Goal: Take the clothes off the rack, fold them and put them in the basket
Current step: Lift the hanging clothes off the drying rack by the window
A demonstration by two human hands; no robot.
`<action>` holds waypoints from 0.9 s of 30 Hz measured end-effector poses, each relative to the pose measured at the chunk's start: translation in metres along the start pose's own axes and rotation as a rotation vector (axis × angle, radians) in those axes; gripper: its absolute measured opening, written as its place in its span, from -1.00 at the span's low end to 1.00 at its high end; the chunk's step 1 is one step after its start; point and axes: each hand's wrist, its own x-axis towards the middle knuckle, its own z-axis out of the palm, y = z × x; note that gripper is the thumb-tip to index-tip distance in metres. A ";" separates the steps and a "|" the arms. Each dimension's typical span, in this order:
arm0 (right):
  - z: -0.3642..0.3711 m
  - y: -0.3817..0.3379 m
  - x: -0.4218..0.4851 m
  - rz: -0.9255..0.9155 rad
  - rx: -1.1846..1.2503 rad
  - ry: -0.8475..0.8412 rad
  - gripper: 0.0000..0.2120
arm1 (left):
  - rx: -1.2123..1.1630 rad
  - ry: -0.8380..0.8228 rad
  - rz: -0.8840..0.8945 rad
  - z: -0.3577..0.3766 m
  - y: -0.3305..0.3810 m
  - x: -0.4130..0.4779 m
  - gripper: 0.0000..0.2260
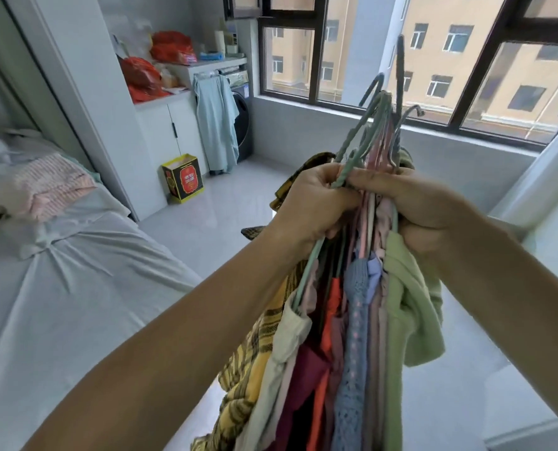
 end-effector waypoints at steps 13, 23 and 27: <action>0.140 -0.001 -0.059 0.028 -0.102 -0.146 -0.84 | -0.021 0.182 0.052 -0.081 0.034 -0.127 -0.74; 0.334 0.033 -0.074 -0.038 -0.160 -0.100 -0.88 | -0.107 0.191 0.135 -0.238 0.056 -0.250 -0.79; 0.405 0.027 -0.067 -0.029 -0.139 -0.121 -0.87 | -0.147 0.233 0.152 -0.299 0.076 -0.282 -0.82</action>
